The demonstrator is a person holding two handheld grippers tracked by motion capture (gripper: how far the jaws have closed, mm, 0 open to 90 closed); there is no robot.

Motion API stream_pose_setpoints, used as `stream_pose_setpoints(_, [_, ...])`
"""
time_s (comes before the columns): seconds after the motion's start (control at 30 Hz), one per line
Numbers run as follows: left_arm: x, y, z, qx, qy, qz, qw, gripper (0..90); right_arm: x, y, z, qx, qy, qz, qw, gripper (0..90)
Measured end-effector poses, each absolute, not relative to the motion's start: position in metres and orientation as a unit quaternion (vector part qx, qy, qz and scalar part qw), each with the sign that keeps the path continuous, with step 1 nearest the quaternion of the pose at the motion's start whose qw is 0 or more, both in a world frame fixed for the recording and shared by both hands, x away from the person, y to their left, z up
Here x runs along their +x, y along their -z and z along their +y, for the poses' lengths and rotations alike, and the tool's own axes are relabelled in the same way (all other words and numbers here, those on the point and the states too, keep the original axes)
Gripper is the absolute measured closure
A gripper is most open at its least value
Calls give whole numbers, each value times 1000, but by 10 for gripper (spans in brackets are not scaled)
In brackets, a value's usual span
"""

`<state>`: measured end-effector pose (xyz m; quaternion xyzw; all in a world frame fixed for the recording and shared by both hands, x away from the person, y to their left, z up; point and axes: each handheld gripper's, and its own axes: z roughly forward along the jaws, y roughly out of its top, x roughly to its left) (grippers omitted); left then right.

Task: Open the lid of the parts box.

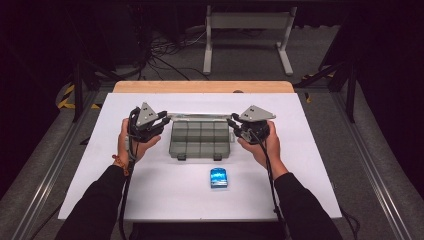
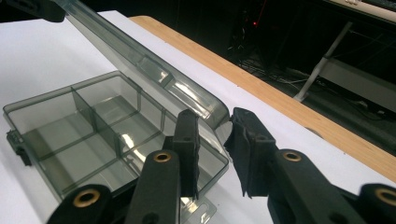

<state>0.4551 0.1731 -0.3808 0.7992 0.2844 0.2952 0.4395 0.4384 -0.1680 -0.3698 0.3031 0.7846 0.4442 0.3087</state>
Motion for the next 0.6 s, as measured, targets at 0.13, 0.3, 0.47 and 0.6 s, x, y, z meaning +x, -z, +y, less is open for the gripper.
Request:
stream_pose_setpoints(0.13, [459, 380, 172, 799, -293, 287, 440, 744, 444, 370, -166, 308, -446, 781, 311, 737])
stream_pose_setpoints(0.3, [464, 380, 171, 798, -292, 293, 439, 744, 452, 369, -165, 317, -449, 776, 310, 749])
stream_pose_setpoints(0.47, [470, 380, 171, 795, -289, 300, 442, 749, 460, 370, -164, 327, -453, 769, 311, 754])
stream_pose_setpoints(0.6, [476, 380, 170, 796, -289, 303, 437, 761, 465, 373, -162, 336, -452, 765, 313, 761])
